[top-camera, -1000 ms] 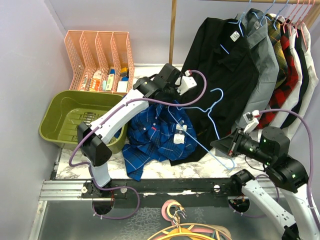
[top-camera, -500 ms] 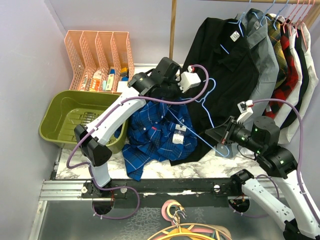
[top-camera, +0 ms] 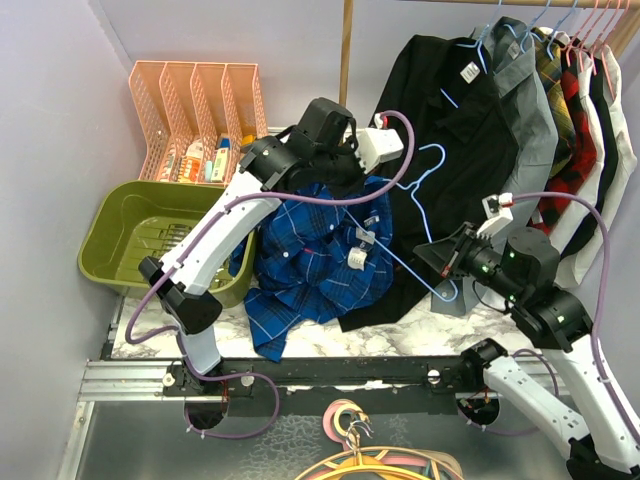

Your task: Place the shirt on the hanger

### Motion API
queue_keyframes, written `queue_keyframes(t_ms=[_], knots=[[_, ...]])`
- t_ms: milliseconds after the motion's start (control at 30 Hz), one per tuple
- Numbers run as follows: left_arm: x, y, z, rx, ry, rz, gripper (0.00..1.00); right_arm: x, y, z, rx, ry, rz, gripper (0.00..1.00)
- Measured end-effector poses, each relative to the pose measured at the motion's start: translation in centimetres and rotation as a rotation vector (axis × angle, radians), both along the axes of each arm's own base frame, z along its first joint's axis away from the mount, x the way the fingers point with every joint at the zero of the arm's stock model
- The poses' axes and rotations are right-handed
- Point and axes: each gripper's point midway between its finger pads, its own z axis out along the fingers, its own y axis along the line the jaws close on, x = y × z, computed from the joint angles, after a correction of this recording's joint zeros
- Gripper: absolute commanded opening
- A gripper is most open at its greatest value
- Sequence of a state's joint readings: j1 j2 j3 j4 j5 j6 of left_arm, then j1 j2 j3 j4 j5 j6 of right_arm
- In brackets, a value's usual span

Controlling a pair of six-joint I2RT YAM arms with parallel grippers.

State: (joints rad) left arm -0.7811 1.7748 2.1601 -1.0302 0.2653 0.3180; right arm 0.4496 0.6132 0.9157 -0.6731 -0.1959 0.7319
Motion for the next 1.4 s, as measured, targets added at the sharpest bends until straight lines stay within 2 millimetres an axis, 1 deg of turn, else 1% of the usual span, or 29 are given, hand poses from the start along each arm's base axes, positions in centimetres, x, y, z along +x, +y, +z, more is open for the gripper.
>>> queue_keyframes(t_ms=[133, 267, 433, 533, 567, 700, 800, 833, 900, 967, 1100, 1267, 1333, 1400], knots=[[-0.3, 0.0, 0.7, -0.018, -0.004, -0.003, 0.00, 0.2, -0.2, 1.3, 0.039, -0.049, -0.026, 0.01], [-0.2, 0.0, 0.3, -0.017, -0.003, 0.001, 0.00, 0.5, -0.1, 1.7, 0.066, -0.093, -0.031, 0.01], [0.6, 0.1, -0.5, -0.006, -0.026, 0.027, 0.00, 1.7, 0.7, 2.3, 0.092, -0.138, -0.017, 0.01], [1.2, 0.0, -0.1, -0.013, -0.053, 0.042, 0.00, 2.8, 1.5, 2.9, 0.108, -0.172, 0.000, 0.01], [1.4, 0.0, 0.3, -0.022, -0.066, 0.045, 0.00, 3.2, 1.8, 3.0, 0.112, -0.188, 0.005, 0.01], [2.0, -0.1, 1.7, -0.041, -0.104, 0.063, 0.00, 5.2, 3.1, 2.6, 0.100, -0.206, 0.033, 0.01], [3.0, -0.1, 2.8, -0.049, -0.151, 0.093, 0.00, 7.0, 4.4, 2.1, 0.088, -0.200, 0.059, 0.01], [3.5, 0.0, 3.1, -0.046, -0.171, 0.111, 0.00, 7.8, 5.1, 1.5, 0.081, -0.190, 0.072, 0.01], [4.5, 0.4, 3.2, -0.031, -0.203, 0.149, 0.00, 8.5, 5.9, 0.3, 0.066, -0.167, 0.085, 0.01], [5.0, 0.7, 3.1, -0.012, -0.219, 0.166, 0.00, 8.9, 6.4, -0.3, 0.061, -0.170, 0.096, 0.01], [4.9, 0.8, 2.4, 0.007, -0.218, 0.157, 0.00, 9.3, 6.5, -0.2, 0.065, -0.213, 0.088, 0.01], [4.0, 1.7, 0.0, 0.063, -0.188, 0.138, 0.00, 10.3, 6.2, 0.5, 0.061, -0.261, 0.046, 0.01], [3.8, 1.9, -0.7, 0.075, -0.182, 0.133, 0.04, 10.4, 6.3, 0.5, 0.057, -0.269, 0.047, 0.01], [3.6, 1.9, -1.1, 0.079, -0.173, 0.124, 0.10, 10.7, 6.6, 0.1, 0.053, -0.265, 0.054, 0.01]])
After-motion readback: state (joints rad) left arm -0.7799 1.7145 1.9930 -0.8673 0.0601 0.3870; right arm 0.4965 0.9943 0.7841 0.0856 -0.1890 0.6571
